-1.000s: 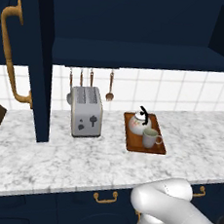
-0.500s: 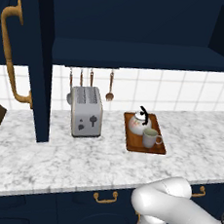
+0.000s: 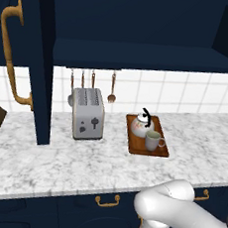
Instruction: Pick the kettle from the counter and place it on the tray. Then pick the mug from the cabinet and place it on the tray. Then close the cabinet doors.
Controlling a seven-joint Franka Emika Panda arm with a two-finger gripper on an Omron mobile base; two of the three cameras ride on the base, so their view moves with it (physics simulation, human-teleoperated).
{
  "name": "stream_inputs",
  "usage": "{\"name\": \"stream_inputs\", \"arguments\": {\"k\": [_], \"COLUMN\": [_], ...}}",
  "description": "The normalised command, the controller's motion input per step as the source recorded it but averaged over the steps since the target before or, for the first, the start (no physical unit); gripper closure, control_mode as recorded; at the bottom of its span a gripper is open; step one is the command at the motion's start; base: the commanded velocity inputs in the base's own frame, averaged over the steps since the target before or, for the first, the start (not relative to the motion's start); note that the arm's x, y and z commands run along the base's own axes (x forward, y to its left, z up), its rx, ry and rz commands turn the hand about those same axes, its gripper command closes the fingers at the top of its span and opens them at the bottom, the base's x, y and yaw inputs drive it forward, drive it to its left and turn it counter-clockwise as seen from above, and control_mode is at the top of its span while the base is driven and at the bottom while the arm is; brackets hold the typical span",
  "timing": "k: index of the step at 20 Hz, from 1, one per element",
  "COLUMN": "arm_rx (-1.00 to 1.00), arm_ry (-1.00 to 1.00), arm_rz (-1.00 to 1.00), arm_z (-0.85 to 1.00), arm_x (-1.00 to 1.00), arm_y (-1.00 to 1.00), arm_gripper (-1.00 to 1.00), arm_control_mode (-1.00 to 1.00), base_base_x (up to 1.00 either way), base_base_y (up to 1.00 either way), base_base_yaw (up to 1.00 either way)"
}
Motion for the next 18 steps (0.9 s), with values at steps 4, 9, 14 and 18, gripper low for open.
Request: {"name": "stream_inputs", "arguments": {"k": [4, 9, 14, 18], "arm_rx": [0.01, -0.02, -0.07, -0.15], "arm_ry": [-0.16, -0.23, -0.18, -0.03], "arm_rz": [0.0, 0.0, 0.0, 0.0], "arm_z": [0.34, 0.19, 0.56, 0.56], "arm_x": [-0.08, -0.28, -0.35, -0.44], "arm_y": [0.0, 0.0, 0.01, 0.09], "arm_gripper": [-1.0, -1.0, -1.0, -1.0], "arm_control_mode": [-1.0, -1.0, -1.0, -1.0], "base_base_x": [0.0, 0.0, 0.0, 0.0], "base_base_y": [0.0, 0.0, 0.0, 0.0], "base_base_yaw": [0.0, 0.0, 0.0, 0.0]}}
